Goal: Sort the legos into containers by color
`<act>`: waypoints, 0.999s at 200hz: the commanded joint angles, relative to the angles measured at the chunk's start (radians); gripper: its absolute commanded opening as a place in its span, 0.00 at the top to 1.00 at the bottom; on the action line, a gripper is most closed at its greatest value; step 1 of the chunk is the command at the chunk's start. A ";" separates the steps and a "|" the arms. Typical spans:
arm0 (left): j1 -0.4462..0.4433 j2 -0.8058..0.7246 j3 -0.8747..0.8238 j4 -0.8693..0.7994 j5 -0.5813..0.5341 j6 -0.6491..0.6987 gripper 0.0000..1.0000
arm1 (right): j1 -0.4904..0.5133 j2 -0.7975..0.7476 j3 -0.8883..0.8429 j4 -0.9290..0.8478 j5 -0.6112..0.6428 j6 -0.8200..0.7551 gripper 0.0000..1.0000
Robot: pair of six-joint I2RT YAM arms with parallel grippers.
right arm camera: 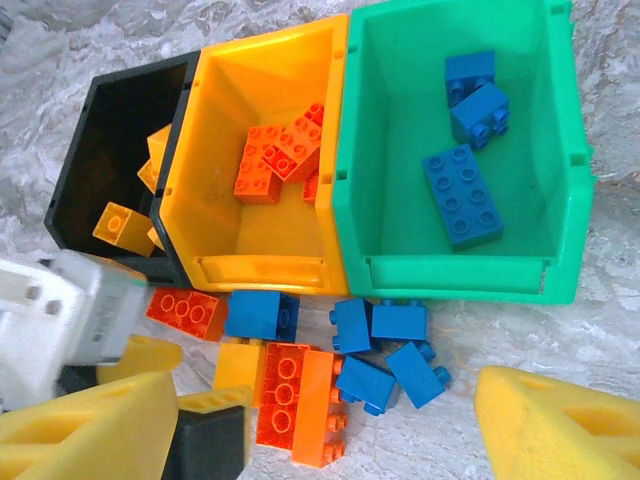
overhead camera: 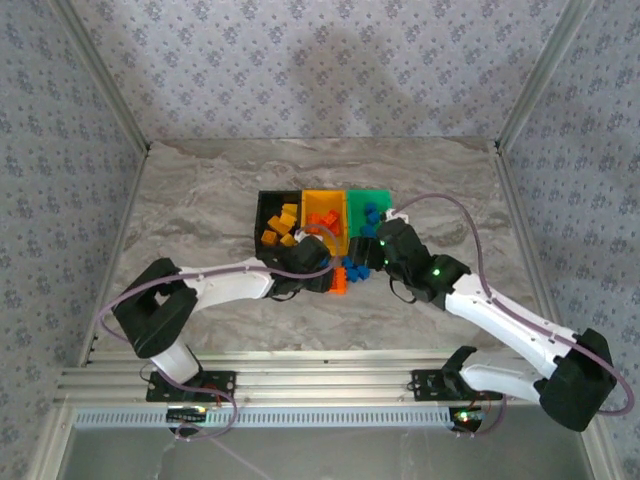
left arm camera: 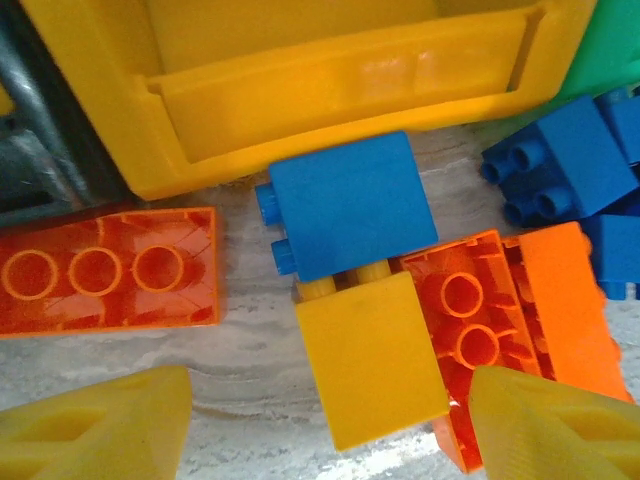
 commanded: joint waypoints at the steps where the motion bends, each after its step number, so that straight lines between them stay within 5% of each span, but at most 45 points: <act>1: -0.012 0.034 0.036 -0.005 -0.032 0.017 0.27 | -0.008 -0.029 -0.015 -0.002 0.028 0.023 0.20; 75: -0.016 0.060 0.033 -0.027 -0.057 0.014 0.54 | -0.007 -0.067 -0.020 0.005 0.023 0.022 0.19; 121: -0.017 0.073 0.027 -0.037 -0.059 0.009 0.50 | -0.009 -0.072 -0.020 0.006 0.021 0.024 0.19; 164: -0.030 0.055 0.023 -0.049 -0.064 0.007 0.64 | -0.011 -0.077 -0.012 -0.006 0.026 0.027 0.19; 200: -0.058 -0.115 -0.033 -0.089 -0.069 -0.029 0.69 | -0.012 -0.079 -0.013 -0.013 0.023 0.031 0.19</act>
